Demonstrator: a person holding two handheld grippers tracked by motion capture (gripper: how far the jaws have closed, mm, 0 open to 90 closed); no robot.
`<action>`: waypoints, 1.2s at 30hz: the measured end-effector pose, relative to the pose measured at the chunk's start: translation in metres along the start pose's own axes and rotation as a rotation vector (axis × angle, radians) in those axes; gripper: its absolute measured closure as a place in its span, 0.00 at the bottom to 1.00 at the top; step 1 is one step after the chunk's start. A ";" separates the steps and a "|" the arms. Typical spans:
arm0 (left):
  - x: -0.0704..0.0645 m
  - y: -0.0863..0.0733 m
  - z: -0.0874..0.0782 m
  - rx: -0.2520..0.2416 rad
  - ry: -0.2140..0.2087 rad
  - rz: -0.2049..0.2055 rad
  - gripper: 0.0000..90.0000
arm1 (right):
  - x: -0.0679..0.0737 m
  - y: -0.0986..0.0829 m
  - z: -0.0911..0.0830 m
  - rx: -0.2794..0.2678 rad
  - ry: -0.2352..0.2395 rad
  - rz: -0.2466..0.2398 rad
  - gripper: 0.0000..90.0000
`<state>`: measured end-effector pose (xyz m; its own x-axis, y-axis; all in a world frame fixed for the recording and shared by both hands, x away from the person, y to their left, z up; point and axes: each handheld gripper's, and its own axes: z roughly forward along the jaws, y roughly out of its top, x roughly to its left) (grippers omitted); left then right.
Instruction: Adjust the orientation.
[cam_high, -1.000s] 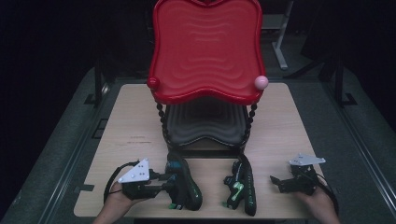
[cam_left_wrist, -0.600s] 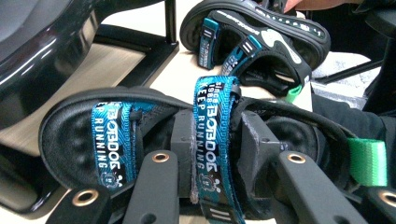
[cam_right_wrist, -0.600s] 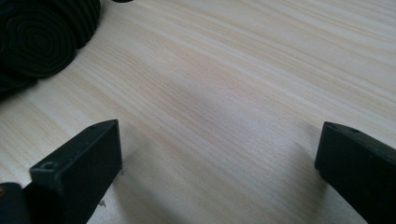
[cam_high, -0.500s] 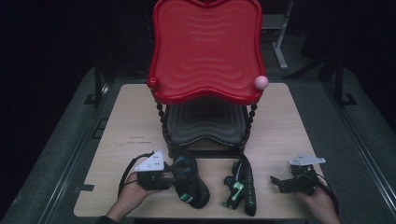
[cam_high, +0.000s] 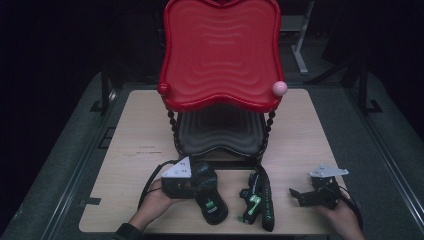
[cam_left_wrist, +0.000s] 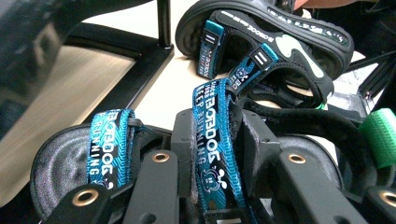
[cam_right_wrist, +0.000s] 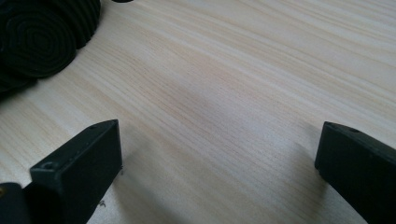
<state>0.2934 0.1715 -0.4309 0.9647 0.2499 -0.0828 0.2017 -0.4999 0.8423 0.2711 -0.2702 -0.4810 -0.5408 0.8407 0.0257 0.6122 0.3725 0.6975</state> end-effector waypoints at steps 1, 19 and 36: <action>0.000 0.001 0.002 0.006 0.000 0.002 0.77 | 0.000 0.000 0.000 0.000 0.000 -0.001 0.00; -0.004 0.009 -0.003 -0.047 0.000 -0.037 0.60 | 0.000 0.000 0.000 -0.001 0.000 0.000 0.00; -0.041 0.015 0.003 -0.080 -0.140 -0.030 0.64 | 0.000 0.000 0.000 -0.001 -0.001 0.001 0.00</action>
<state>0.2579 0.1508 -0.4164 0.9737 0.1428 -0.1778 0.2225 -0.4245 0.8777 0.2706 -0.2703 -0.4810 -0.5400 0.8413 0.0259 0.6123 0.3715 0.6979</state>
